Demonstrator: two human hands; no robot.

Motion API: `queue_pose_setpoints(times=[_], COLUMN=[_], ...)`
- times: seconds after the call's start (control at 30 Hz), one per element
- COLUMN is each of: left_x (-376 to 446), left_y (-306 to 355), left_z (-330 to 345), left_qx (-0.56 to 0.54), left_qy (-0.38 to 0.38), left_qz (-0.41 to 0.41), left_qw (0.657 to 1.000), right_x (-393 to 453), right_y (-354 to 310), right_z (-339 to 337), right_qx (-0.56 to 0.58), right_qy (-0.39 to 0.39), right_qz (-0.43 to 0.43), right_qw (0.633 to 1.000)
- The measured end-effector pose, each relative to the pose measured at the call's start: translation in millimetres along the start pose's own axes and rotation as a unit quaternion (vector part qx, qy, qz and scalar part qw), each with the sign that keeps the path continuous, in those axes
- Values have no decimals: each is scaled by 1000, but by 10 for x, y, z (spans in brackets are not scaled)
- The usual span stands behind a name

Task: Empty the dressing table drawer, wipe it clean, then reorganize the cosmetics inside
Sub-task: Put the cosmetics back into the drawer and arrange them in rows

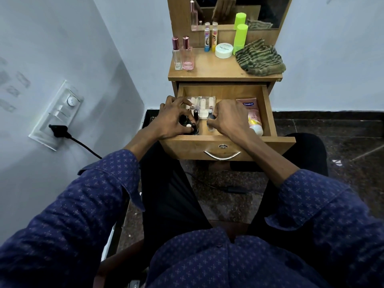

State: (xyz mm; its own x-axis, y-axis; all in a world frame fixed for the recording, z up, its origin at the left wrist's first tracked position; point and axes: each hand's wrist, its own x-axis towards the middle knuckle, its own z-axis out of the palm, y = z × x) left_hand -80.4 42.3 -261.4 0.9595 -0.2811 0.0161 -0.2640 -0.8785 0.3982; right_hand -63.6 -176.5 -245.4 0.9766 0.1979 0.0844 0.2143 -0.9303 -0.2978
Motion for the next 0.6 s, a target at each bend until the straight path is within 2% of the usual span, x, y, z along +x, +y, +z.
queue_pose_setpoints(times=[0.6], left_x=[48], left_y=[136], left_z=[2], left_qx=[58], left_qy=[-10], left_qz=[3], left_qw=[998], right_x=[68], right_y=[-206], right_z=[392], right_qx=[86], right_qy=[-72], right_qz=[-17], right_qw=[994])
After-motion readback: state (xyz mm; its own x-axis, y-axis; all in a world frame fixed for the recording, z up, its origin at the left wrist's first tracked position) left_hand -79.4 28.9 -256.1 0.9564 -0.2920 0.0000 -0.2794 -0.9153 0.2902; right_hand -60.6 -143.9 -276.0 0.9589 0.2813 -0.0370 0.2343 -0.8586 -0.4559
